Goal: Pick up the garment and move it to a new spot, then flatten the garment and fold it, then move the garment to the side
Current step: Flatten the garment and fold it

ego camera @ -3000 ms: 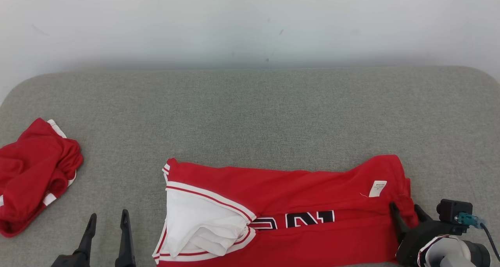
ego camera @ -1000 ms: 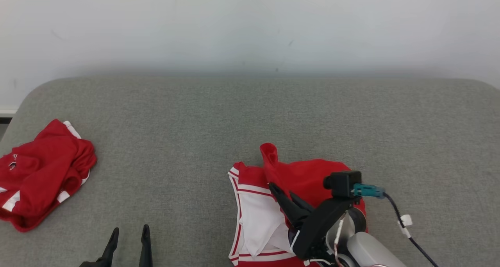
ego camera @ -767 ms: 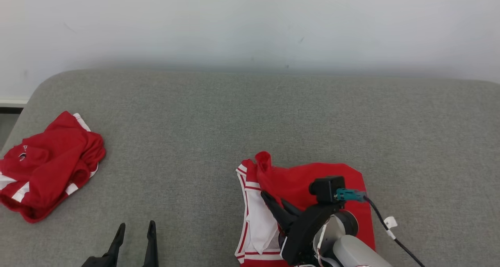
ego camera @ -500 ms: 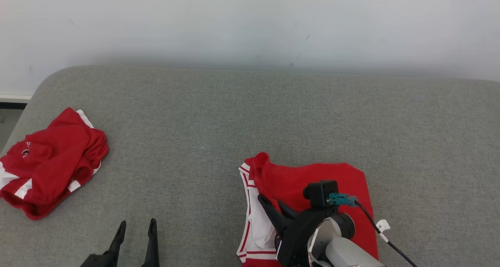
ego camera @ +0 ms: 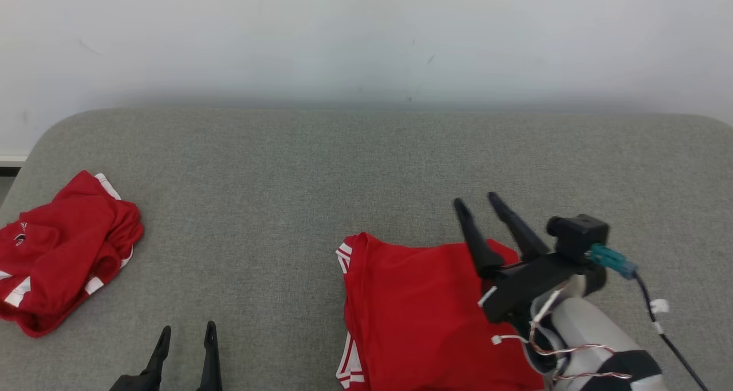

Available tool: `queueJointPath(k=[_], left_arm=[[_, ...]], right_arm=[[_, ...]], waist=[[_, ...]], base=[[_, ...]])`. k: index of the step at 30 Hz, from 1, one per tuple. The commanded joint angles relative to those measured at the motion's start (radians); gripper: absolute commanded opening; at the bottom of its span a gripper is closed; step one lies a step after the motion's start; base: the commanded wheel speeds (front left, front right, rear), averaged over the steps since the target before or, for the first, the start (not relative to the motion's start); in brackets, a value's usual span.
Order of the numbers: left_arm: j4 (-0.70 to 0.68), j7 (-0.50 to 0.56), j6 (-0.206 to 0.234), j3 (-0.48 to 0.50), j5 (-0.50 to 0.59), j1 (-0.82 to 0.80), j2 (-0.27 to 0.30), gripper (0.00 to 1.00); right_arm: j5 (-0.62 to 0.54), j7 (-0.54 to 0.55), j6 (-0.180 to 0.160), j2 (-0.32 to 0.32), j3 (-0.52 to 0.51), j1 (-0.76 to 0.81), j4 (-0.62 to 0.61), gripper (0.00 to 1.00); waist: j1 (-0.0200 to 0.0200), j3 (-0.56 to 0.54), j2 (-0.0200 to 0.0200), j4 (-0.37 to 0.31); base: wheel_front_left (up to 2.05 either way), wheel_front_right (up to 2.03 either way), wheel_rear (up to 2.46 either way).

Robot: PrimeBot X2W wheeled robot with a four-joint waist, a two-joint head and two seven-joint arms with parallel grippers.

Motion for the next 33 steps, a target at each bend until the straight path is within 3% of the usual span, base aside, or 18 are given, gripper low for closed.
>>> queueJointPath(k=[1,6,9,15,23,33], left_arm=[[-0.003,-0.003,0.001,0.003,0.007,0.014,-0.001,1.00],[-0.015,-0.003,0.003,0.012,0.010,0.020,-0.001,1.00],[-0.024,-0.003,0.004,0.020,0.010,0.031,-0.001,1.00],[-0.045,-0.003,0.010,0.036,0.009,0.039,-0.001,1.00],[-0.063,-0.003,0.015,0.027,0.014,0.057,-0.001,1.00],[-0.071,-0.003,0.014,0.006,0.031,0.076,-0.001,1.00]], right_arm=[[-0.007,-0.004,-0.002,-0.003,-0.009,0.024,-0.004,1.00],[-0.060,-0.010,-0.002,-0.046,-0.152,0.115,-0.058,1.00],[-0.160,-0.008,-0.002,-0.044,-0.263,0.196,-0.126,1.00],[-0.326,-0.008,-0.002,0.046,-0.446,0.343,-0.270,1.00],[-0.411,-0.009,-0.002,0.114,-0.477,0.469,-0.331,1.00],[-0.450,-0.009,-0.002,0.149,-0.488,0.537,-0.348,1.00]], waist=[[-0.0001,-0.002,0.0000,-0.002],[-0.0001,-0.007,0.0000,-0.003],[-0.0001,-0.007,0.0000,-0.009],[-0.0001,-0.009,0.0000,-0.034],[-0.0001,-0.026,0.0000,-0.064],[-0.0001,-0.049,0.0000,-0.080]], base=[[0.00,0.00,0.00],[0.00,0.00,0.00],[0.00,0.00,0.00],[0.00,0.00,0.00],[0.00,0.00,0.00],[0.00,0.00,0.00]])
